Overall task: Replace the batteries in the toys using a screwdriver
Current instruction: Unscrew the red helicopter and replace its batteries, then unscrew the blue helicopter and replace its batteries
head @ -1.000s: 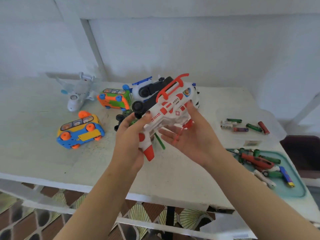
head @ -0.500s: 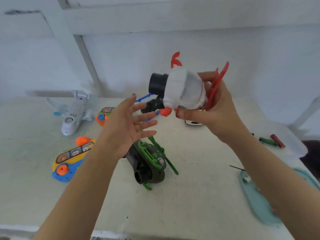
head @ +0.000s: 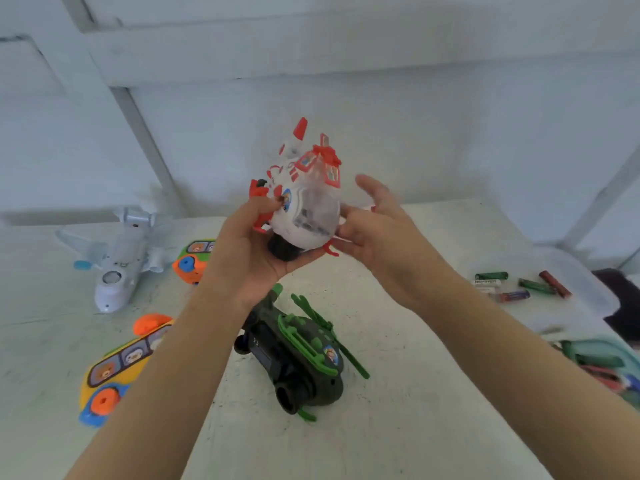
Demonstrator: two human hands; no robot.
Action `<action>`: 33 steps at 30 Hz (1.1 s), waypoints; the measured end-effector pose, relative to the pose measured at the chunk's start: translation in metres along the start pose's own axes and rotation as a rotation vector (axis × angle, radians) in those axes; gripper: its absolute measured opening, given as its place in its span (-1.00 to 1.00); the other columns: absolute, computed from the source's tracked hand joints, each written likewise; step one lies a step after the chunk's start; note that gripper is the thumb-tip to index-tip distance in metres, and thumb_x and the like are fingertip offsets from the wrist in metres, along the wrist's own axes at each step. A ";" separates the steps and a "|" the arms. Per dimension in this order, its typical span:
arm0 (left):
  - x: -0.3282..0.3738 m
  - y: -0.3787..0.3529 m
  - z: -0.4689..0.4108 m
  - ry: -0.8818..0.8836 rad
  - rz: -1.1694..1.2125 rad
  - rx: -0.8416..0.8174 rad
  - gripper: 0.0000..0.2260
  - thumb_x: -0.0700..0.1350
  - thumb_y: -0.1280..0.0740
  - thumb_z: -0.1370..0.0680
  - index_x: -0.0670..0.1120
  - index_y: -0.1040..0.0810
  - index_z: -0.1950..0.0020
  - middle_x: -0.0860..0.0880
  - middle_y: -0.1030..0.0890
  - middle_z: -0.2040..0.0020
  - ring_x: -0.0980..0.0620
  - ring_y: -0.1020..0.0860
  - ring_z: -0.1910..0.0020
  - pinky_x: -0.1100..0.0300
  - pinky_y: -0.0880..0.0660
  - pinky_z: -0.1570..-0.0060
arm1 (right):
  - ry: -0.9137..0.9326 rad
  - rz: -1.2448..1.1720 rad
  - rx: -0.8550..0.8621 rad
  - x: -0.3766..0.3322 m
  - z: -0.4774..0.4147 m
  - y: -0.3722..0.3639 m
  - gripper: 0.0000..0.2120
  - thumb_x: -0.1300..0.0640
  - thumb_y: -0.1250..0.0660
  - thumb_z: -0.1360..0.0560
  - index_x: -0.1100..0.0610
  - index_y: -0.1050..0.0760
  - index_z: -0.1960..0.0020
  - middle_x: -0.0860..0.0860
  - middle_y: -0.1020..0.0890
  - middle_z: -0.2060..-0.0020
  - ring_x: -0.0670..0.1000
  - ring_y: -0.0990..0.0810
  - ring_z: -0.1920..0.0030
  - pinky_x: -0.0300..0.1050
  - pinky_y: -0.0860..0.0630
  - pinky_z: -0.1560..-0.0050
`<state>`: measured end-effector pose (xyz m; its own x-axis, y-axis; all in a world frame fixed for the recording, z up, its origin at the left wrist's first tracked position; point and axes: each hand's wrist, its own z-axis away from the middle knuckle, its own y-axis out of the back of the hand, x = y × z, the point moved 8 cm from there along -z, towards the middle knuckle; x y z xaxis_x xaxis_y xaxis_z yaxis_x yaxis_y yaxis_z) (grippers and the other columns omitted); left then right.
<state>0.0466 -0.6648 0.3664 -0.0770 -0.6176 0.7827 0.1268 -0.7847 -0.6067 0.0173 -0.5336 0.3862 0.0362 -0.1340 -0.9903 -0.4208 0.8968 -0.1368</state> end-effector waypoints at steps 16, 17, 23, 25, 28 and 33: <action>0.033 0.064 -0.070 -0.256 -1.490 0.435 -0.58 0.07 -0.28 -0.60 -0.08 -0.40 -0.40 -0.13 -0.49 -0.34 -0.13 -0.42 -0.33 0.06 -0.36 -0.22 | -0.185 -0.095 0.332 0.016 -0.030 0.029 -0.91 0.10 -0.43 -0.45 0.05 -0.52 0.17 -0.01 -0.62 0.24 -0.03 -0.57 0.20 -0.11 -0.49 0.10; 0.034 0.071 -0.077 -0.197 -1.637 0.455 -0.49 0.13 -0.30 -0.57 -0.09 -0.36 -0.44 -0.17 -0.48 -0.34 -0.19 -0.41 -0.33 0.00 -0.37 -0.25 | -0.183 -0.090 0.343 0.017 -0.030 0.033 -0.90 0.11 -0.42 -0.45 0.05 -0.51 0.18 -0.01 -0.61 0.26 -0.04 -0.57 0.23 -0.14 -0.50 0.14; 0.006 0.081 -0.110 0.104 -2.088 0.177 -0.03 0.15 -0.55 -0.33 0.03 -0.05 -0.56 -0.19 -0.38 -0.41 -0.25 -0.38 -0.35 -0.13 -0.33 -0.29 | -0.254 -0.065 0.380 0.036 -0.023 0.045 -0.88 0.08 -0.43 -0.44 0.07 -0.50 0.14 0.04 -0.60 0.14 0.02 -0.55 0.13 -0.16 -0.49 0.19; 0.005 0.077 -0.112 0.033 -2.137 0.204 -0.14 0.08 -0.55 -0.35 -0.02 -0.14 -0.50 -0.17 -0.51 -0.24 -0.23 -0.50 -0.19 -0.03 -0.41 -0.13 | -0.269 -0.051 0.388 0.042 -0.020 0.047 -0.87 0.08 -0.44 -0.43 0.07 -0.50 0.14 0.04 -0.59 0.14 0.04 -0.54 0.10 -0.11 -0.50 0.12; 0.009 0.069 -0.110 -0.068 -2.233 0.286 -0.40 0.08 -0.48 -0.41 -0.09 -0.30 -0.31 -0.07 -0.52 0.04 -0.17 -0.55 -0.04 0.04 -0.35 -0.09 | -0.278 -0.044 0.374 0.046 -0.017 0.047 -0.87 0.08 -0.43 -0.44 0.06 -0.49 0.15 0.03 -0.58 0.14 0.05 -0.54 0.06 -0.04 -0.52 0.01; 0.017 0.053 -0.103 -0.360 -2.222 0.362 -0.51 0.15 -0.41 -0.47 -0.10 -0.40 -0.25 -0.11 -0.58 0.04 -0.16 -0.56 0.01 0.04 -0.33 -0.04 | -0.283 -0.039 0.363 0.049 -0.016 0.049 -0.86 0.07 -0.42 -0.45 0.02 -0.45 0.13 0.02 -0.57 0.07 0.06 -0.54 -0.02 0.00 -0.54 -0.11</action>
<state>-0.0499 -0.7227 0.3331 -0.1861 0.9823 -0.0222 0.2391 0.0672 0.9687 -0.0161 -0.5034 0.3310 0.3134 -0.0954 -0.9448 -0.0713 0.9898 -0.1235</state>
